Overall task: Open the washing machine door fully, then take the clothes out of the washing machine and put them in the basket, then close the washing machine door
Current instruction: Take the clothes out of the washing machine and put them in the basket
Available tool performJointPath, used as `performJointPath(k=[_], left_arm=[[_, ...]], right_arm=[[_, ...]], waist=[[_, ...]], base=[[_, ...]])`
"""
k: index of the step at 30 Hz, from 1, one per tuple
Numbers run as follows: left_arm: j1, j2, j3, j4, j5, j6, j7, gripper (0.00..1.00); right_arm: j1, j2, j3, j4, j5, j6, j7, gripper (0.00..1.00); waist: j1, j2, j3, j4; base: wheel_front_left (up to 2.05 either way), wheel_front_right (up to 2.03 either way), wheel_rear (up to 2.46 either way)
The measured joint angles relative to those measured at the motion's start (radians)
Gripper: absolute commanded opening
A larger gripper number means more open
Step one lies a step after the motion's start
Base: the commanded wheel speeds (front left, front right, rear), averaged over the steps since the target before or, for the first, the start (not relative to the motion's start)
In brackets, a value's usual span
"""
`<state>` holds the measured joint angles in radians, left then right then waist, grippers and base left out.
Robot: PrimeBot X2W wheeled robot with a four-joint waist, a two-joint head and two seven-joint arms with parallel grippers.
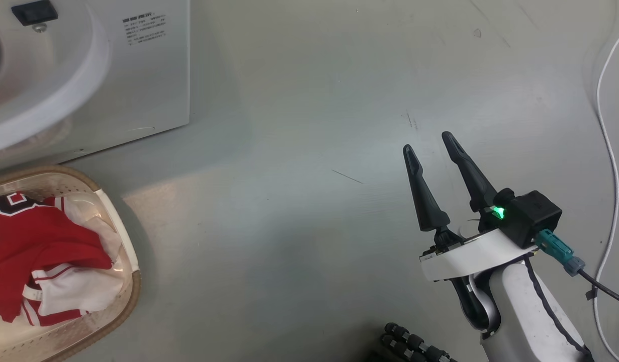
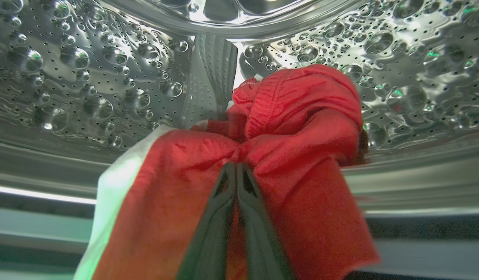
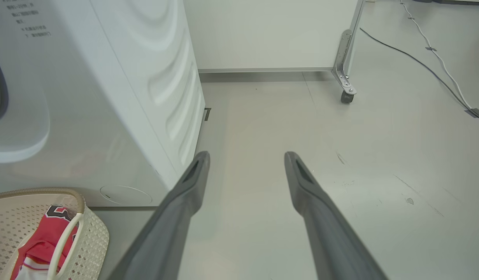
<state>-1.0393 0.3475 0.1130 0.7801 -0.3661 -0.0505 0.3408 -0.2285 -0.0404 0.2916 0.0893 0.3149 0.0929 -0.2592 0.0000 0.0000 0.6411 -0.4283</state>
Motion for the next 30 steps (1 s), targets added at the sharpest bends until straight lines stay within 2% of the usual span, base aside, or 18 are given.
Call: performJointPath(k=[7,13,24,30], left_arm=[[-0.005,-0.002,-0.013,0.046,0.017,-0.01,-0.044,0.0],[-0.004,-0.028,-0.02,0.078,0.017,-0.025,-0.093,0.0],[0.064,-0.059,-0.042,0.141,0.017,-0.047,-0.191,0.0],[0.106,-0.094,-0.058,0.165,0.017,-0.058,-0.243,0.0]], right_arm=[[-0.009,0.0,-0.002,0.003,0.0,-0.008,0.0,1.0],[-0.009,0.0,-0.021,0.008,-0.007,-0.009,0.0,1.0],[-0.009,0.0,-0.048,0.025,-0.032,-0.009,0.0,1.0],[-0.007,-0.002,-0.062,0.041,-0.047,-0.008,0.0,1.0]], waist=[[0.0,0.0,-0.015,0.006],[0.0,0.0,-0.041,0.02],[0.0,0.0,-0.108,0.069],[0.0,0.0,-0.155,0.103]], base=[[0.0,0.0,0.0],[0.0,0.0,0.0],[0.0,0.0,0.0],[0.0,0.0,0.0]])
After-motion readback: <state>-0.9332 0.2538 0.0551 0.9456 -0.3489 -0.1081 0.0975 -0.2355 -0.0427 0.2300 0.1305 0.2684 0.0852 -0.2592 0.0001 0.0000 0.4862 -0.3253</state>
